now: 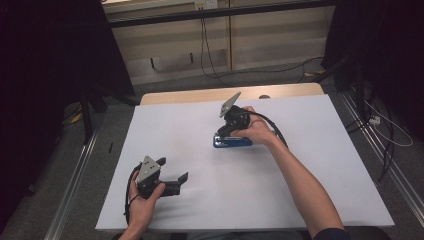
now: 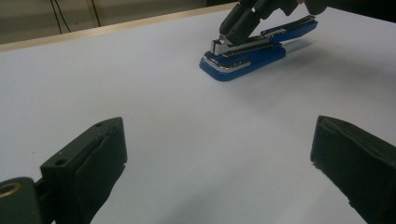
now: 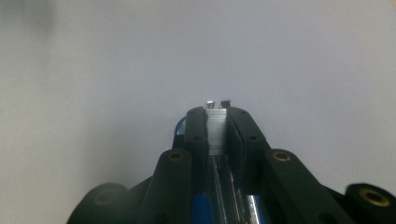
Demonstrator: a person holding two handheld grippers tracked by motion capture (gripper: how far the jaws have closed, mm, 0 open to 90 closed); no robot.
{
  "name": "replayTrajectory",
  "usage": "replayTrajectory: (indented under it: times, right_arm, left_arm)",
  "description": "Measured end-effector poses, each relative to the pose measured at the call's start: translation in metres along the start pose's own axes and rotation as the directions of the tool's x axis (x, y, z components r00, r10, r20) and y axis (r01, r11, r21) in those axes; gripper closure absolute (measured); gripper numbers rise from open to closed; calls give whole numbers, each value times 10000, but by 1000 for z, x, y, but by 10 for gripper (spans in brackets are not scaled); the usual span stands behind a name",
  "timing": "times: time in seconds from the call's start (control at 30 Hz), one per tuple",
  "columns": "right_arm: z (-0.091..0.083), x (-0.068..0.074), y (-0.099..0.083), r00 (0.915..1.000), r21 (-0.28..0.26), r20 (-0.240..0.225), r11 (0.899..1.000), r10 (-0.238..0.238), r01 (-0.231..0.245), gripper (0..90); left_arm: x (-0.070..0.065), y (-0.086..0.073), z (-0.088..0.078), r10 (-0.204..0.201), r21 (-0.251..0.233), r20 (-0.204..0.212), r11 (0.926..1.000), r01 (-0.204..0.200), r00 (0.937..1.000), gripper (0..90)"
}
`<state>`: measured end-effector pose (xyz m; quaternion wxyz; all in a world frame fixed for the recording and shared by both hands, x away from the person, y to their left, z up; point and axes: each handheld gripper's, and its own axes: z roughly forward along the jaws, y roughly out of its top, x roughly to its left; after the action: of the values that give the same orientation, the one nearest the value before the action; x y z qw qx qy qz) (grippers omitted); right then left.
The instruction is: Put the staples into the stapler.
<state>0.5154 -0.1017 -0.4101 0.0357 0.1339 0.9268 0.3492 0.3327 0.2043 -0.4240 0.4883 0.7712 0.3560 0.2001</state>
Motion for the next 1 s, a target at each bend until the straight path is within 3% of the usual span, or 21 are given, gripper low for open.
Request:
replayTrajectory:
  times: [1.0]
  right_arm:
    - [2,-2,-1,9988,325,119,9984,-474,470,793]
  left_arm:
    - [0,0,0,11,-29,-73,10000,-12,10000,38]
